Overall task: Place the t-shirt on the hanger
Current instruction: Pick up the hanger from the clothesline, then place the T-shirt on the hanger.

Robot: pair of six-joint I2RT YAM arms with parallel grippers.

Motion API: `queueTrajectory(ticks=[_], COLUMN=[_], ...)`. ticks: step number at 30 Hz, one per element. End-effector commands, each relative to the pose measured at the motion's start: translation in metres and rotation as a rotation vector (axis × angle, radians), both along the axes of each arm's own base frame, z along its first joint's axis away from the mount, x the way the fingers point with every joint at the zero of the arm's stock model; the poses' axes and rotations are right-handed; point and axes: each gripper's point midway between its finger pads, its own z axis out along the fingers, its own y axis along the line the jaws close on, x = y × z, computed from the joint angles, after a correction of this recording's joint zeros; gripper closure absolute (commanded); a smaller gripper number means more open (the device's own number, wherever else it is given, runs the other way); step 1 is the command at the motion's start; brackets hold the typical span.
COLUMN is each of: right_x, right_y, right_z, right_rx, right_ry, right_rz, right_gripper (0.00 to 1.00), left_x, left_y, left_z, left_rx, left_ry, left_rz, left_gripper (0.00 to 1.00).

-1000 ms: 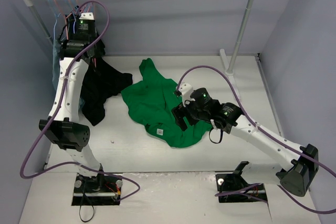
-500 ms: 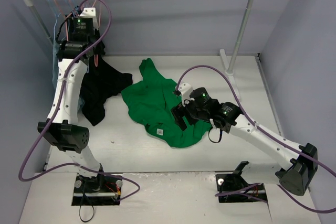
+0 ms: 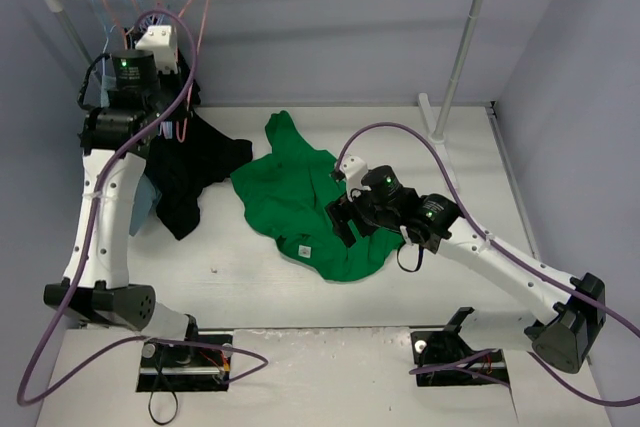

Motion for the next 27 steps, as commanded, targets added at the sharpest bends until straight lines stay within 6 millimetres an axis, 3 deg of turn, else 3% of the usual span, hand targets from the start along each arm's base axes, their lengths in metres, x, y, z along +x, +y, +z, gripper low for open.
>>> queueTrajectory(ticks=[1,3,4,10,13,14,19,24,27], right_x=[0.014,0.017,0.018,0.033,0.041,0.041,0.042,0.042,0.045], right_y=[0.004,0.001,0.001,-0.008,-0.015,-0.019,-0.027,-0.031,-0.036], right_z=[0.031,0.032,0.031,0.017,-0.001,-0.009,-0.058,-0.098,-0.121], right_rx=[0.071,0.069,0.072,0.039,0.001,-0.012,-0.017,-0.015,-0.026], right_ry=[-0.086,-0.097,-0.095,-0.101,-0.07,-0.055,0.096,0.231,0.318], right_rz=[-0.044,-0.07,-0.081,-0.202,-0.291,-0.316,-0.424,-0.478,-0.506], right_gripper=[0.23,0.23,0.23,0.24,0.26,0.28,0.46,0.57,0.61], left_x=[-0.02,-0.035,-0.039,-0.067,-0.084,-0.093,-0.141,-0.182,-0.191], left_y=[-0.015,-0.022,-0.024,-0.035,-0.053,-0.058,-0.105,-0.119,-0.119], left_z=[0.006,0.005,-0.005,-0.009,-0.032,-0.049,-0.11,-0.17,-0.186], left_rx=[-0.067,-0.086,-0.087,-0.099,-0.123,-0.122,-0.059,-0.026,-0.026], left_ry=[-0.036,-0.034,-0.011,-0.008,0.05,0.09,0.227,0.341,0.364], left_rz=[-0.068,-0.103,-0.109,-0.166,-0.232,-0.252,-0.441,-0.507,-0.518], left_gripper=[1.0,1.0,1.0,1.0,1.0,1.0,1.0,1.0,1.0])
